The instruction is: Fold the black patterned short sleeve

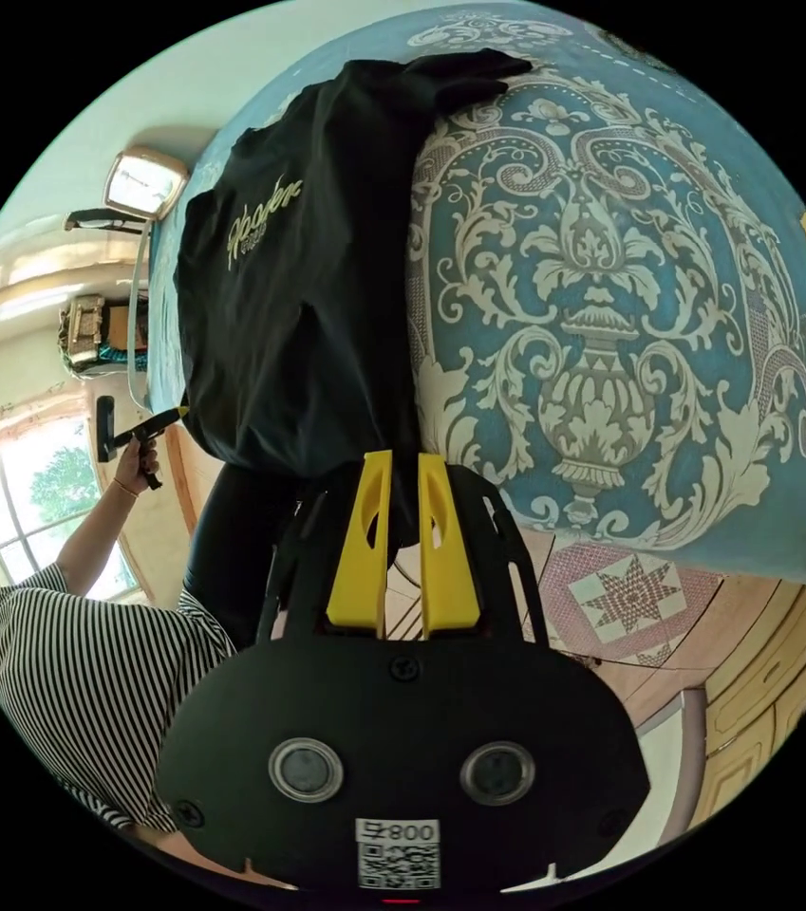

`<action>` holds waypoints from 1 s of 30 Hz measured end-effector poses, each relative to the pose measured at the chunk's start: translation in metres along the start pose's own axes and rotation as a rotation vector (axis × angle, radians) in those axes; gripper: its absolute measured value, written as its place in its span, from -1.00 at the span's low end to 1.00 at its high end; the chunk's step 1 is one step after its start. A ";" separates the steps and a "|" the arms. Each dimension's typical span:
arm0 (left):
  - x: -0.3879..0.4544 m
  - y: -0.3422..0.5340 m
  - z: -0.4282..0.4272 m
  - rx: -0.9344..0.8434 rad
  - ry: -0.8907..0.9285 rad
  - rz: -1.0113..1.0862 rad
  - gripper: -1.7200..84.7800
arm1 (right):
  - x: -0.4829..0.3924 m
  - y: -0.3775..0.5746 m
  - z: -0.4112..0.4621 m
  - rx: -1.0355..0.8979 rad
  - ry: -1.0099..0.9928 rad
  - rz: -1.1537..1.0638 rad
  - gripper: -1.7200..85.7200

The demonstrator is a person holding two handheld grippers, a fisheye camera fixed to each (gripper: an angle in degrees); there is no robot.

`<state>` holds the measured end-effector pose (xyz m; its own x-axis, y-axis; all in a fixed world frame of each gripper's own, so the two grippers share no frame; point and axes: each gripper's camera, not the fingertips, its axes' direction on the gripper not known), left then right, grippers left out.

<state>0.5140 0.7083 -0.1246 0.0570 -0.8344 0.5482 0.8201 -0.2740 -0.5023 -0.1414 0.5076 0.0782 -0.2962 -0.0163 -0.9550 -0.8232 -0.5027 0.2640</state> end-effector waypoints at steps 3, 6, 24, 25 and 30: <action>0.000 0.030 -0.016 0.089 0.017 0.000 -0.89 | 0.010 0.010 -0.003 0.059 -0.020 -0.038 -0.87; 0.001 0.062 -0.038 0.169 0.067 0.009 -0.90 | 0.026 0.014 -0.005 0.063 -0.087 0.000 -0.91; -0.037 0.187 -0.027 0.222 0.183 -0.025 -0.91 | 0.045 0.091 -0.068 0.135 -0.192 -0.171 -0.95; -0.042 0.191 -0.015 0.219 0.192 -0.049 -0.90 | 0.053 0.092 -0.064 0.130 -0.196 -0.148 -0.95; -0.057 0.206 0.021 0.242 0.258 -0.147 -0.90 | 0.082 0.090 -0.041 0.104 -0.255 -0.040 -0.95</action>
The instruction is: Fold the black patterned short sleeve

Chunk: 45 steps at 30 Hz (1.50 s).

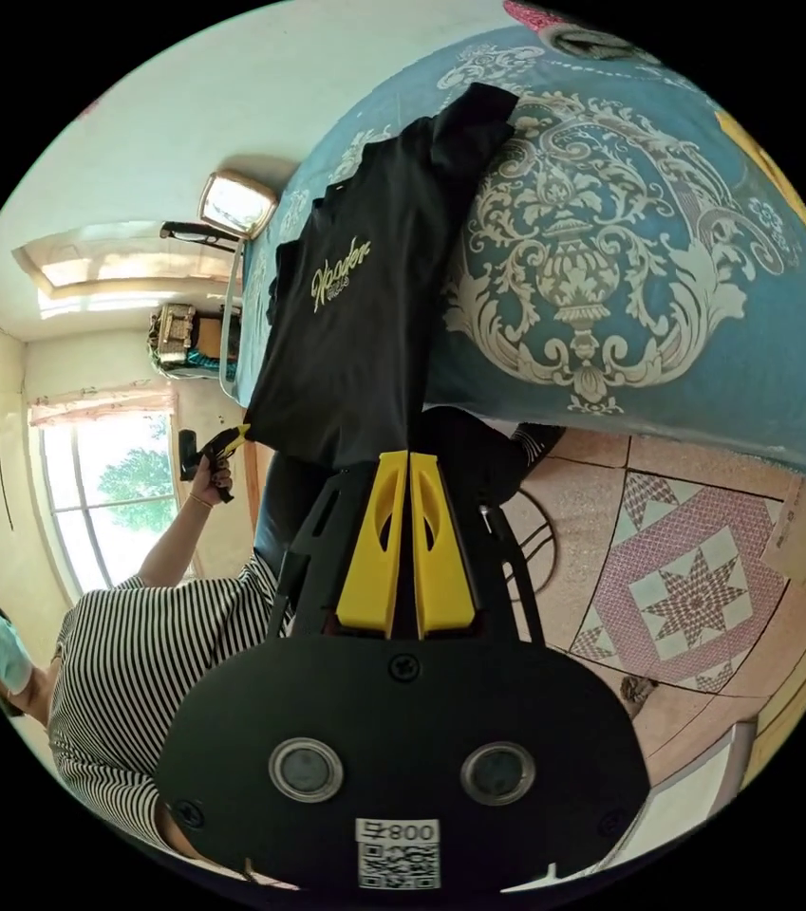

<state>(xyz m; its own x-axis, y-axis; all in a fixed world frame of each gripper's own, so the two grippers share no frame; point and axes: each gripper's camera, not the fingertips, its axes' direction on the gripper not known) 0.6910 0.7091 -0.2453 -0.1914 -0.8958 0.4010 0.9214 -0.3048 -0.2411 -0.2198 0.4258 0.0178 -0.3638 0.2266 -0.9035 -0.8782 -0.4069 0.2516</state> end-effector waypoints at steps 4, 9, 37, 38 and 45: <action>-0.003 0.014 0.011 0.026 -0.113 -0.007 -0.91 | 0.026 0.012 -0.002 0.059 -0.051 0.080 -0.96; 0.022 0.016 0.028 0.093 -0.187 0.075 -0.94 | 0.036 0.011 -0.015 0.177 -0.051 0.107 -0.96; 0.188 -0.091 0.369 -0.244 -0.233 0.597 -0.94 | -0.008 -0.048 0.063 0.429 0.248 0.055 -0.94; 0.207 -0.102 0.381 -0.246 -0.167 0.644 -0.93 | -0.005 -0.051 0.054 0.500 0.205 0.053 -0.92; 0.341 -0.171 0.487 -0.346 -0.035 0.997 -0.79 | 0.034 -0.111 0.037 0.682 0.061 0.055 -0.78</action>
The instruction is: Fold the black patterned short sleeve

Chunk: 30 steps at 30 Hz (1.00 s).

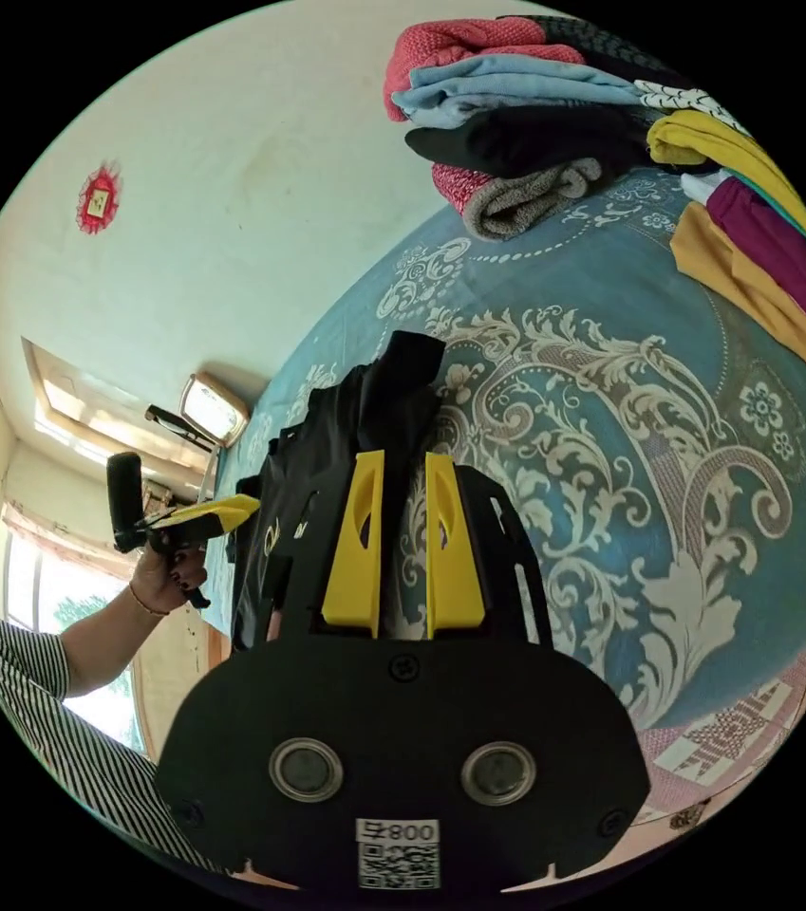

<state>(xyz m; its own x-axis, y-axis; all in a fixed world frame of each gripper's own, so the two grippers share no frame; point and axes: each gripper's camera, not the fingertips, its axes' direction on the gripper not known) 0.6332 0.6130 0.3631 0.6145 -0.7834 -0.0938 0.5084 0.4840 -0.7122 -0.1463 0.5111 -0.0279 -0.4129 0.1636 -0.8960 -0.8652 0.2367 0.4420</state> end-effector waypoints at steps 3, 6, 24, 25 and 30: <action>0.003 -0.075 0.030 -0.049 -0.051 0.154 -0.76 | 0.012 -0.011 0.012 0.031 0.000 0.014 -0.76; 0.005 -0.131 0.062 -0.125 -0.089 0.281 -0.74 | 0.017 -0.013 0.015 0.076 0.008 0.001 -0.76; -0.039 -0.198 0.105 -0.099 0.021 0.356 -0.94 | 0.037 -0.023 0.009 0.087 -0.121 -0.013 -0.92; -0.049 -0.197 0.098 -0.068 0.044 0.330 -0.94 | 0.042 -0.020 0.002 0.105 -0.167 -0.002 -0.93; -0.084 -0.190 0.101 -0.027 0.089 0.234 -0.95 | 0.047 -0.015 -0.006 0.108 -0.204 0.036 -0.94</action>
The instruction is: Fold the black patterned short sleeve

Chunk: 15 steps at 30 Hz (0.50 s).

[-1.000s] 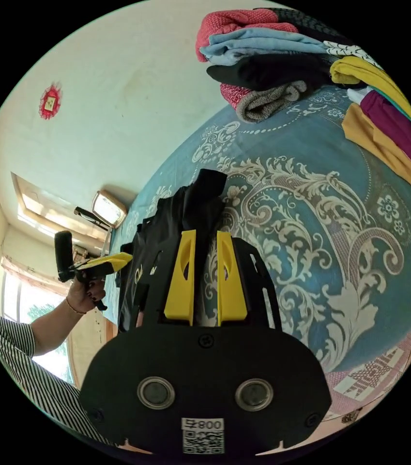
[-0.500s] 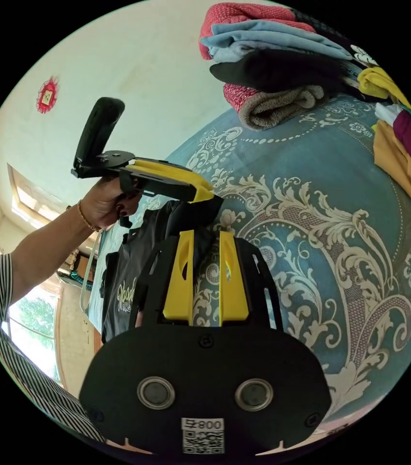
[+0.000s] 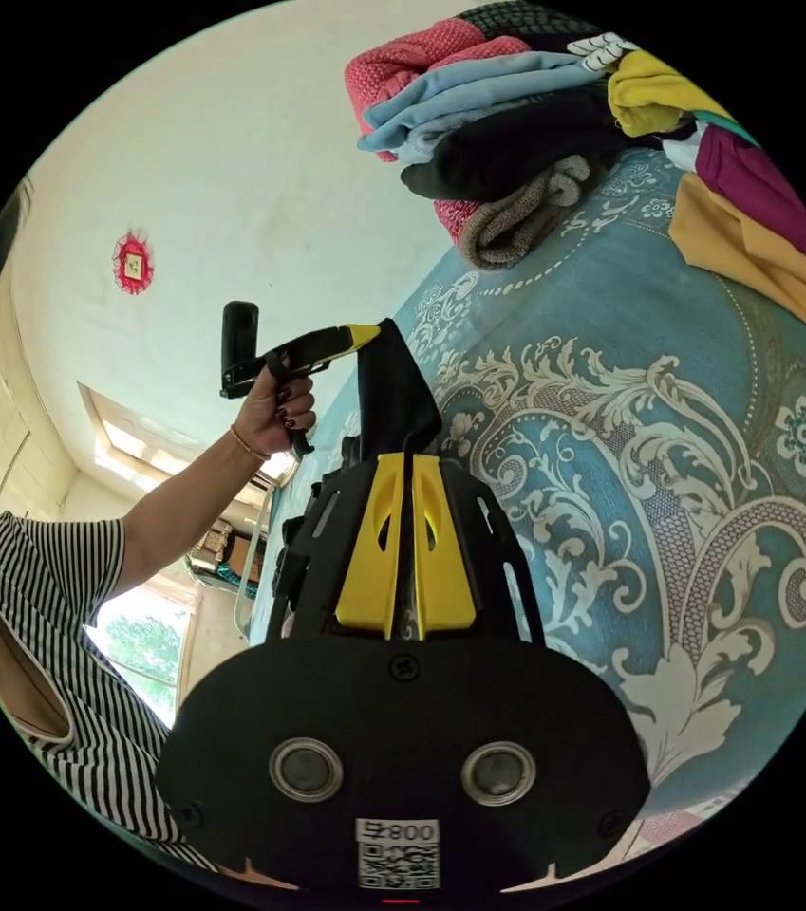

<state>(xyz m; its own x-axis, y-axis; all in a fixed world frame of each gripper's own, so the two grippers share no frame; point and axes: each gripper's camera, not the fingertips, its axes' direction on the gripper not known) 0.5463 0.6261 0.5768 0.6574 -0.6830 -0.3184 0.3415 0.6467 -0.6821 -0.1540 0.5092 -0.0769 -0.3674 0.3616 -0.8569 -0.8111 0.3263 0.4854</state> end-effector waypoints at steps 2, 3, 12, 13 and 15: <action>-0.014 0.005 0.009 -0.016 -0.019 -0.033 -0.95 | -0.005 -0.002 0.001 -0.040 0.037 -0.006 -0.94; -0.016 0.006 0.012 -0.021 -0.026 -0.038 -0.95 | -0.006 -0.002 0.002 -0.050 0.044 -0.005 -0.94; -0.045 0.023 0.027 -0.093 -0.073 -0.091 -0.94 | -0.008 -0.011 0.029 -0.190 0.185 0.065 -0.94; -0.045 0.028 0.012 -0.051 -0.092 -0.097 -0.94 | -0.011 -0.012 0.032 -0.196 0.199 0.064 -0.94; -0.046 0.038 -0.017 0.033 -0.104 -0.121 -0.95 | -0.015 -0.014 0.037 -0.210 0.229 0.062 -0.94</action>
<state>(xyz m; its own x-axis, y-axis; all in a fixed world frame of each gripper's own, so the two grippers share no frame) 0.5175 0.6760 0.5542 0.6754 -0.7189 -0.1643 0.4429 0.5735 -0.6891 -0.1207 0.5318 -0.0647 -0.4926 0.1615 -0.8551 -0.8515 0.1136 0.5120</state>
